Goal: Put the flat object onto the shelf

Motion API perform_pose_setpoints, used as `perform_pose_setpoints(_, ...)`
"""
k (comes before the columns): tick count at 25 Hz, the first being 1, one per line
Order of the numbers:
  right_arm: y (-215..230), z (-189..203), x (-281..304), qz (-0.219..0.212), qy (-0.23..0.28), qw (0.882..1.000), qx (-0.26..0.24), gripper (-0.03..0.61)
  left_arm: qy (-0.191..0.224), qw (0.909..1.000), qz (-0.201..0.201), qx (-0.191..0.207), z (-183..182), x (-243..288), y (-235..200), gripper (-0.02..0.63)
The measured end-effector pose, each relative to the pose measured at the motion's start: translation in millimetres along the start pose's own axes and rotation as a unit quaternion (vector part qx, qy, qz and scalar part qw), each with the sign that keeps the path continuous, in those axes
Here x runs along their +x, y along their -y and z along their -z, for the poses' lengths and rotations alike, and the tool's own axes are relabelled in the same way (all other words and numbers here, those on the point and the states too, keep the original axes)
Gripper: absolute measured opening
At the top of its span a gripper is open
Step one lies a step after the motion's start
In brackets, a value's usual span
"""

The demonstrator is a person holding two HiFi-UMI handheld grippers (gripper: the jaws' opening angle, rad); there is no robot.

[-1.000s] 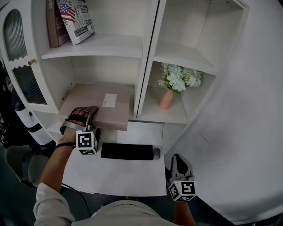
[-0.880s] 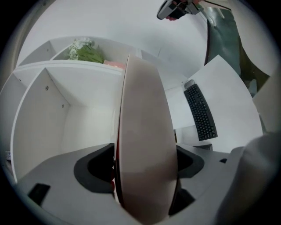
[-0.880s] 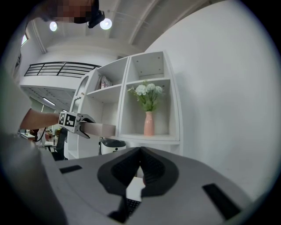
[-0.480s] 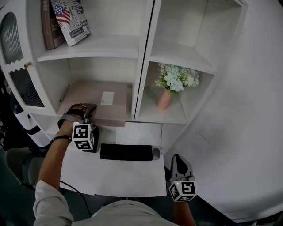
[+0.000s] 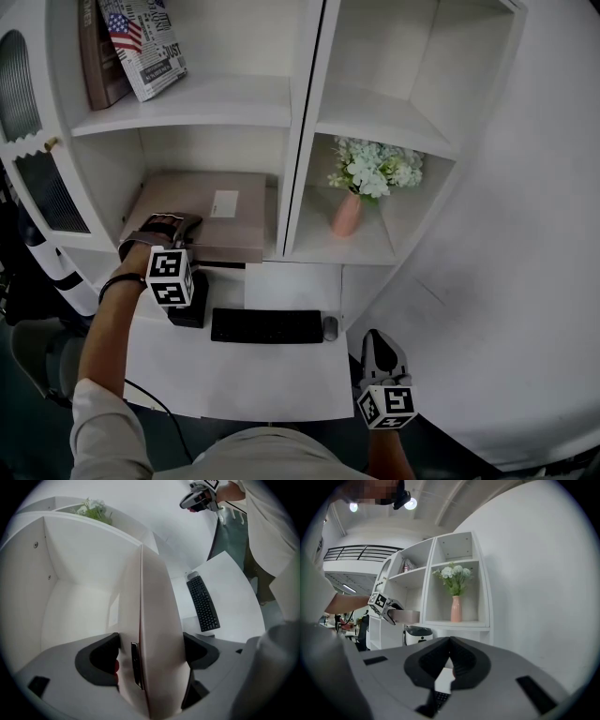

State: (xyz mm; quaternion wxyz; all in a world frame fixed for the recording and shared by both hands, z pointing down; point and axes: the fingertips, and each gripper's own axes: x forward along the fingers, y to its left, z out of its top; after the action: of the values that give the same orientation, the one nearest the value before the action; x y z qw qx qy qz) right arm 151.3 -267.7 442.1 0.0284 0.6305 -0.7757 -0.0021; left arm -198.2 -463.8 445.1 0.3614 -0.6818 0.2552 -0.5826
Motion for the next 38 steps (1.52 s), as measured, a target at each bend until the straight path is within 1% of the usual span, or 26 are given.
perform_pose_setpoints(4, 1, 1, 3, 0.002, -0.001, 1.0, 0.0, 0.003, -0.004, 1.0, 0.001, 0.001, 4, 5, -6, 0.402)
perform_pose_setpoints(9, 2, 2, 6, 0.005, -0.003, 1.0, 0.0, 0.003, -0.005, 0.9995, 0.027, -0.015, 7, 10, -8, 0.414)
perform_pose_setpoints(16, -1, 3, 11, 0.001, -0.005, 1.0, 0.002, 0.003, 0.003, 0.9984, 0.05, -0.027, 7, 13, -10, 0.434)
perform_pose_setpoints(23, -3, 1, 13, -0.003, -0.005, 1.0, -0.001, 0.003, 0.015, 0.9989, 0.03, -0.032, 6, 9, -11, 0.434)
perform_pose_setpoints(29, -7, -3, 13, -0.011, 0.0, 1.0, -0.003, 0.003, 0.047, 0.9975, 0.003, -0.053, -6, -9, -15, 0.434)
perform_pose_setpoints(31, -8, -5, 12, -0.014, 0.002, 1.0, -0.003, 0.004, 0.063, 0.9956, -0.01, -0.068, -10, -19, -17, 0.434)
perform_pose_setpoints(34, -9, -7, 12, -0.02, 0.004, 1.0, -0.004, 0.003, 0.092, 0.9885, -0.038, -0.114, -15, -33, -23, 0.433)
perform_pose_setpoints(36, -13, -8, 12, -0.026, 0.006, 1.0, -0.004, 0.003, 0.11, 0.9804, -0.056, -0.154, -16, -43, -29, 0.433)
perform_pose_setpoints(38, -18, -10, 12, -0.034, 0.009, 0.999, -0.004, 0.003, 0.132, 0.9687, -0.067, -0.199, -18, -53, -32, 0.433)
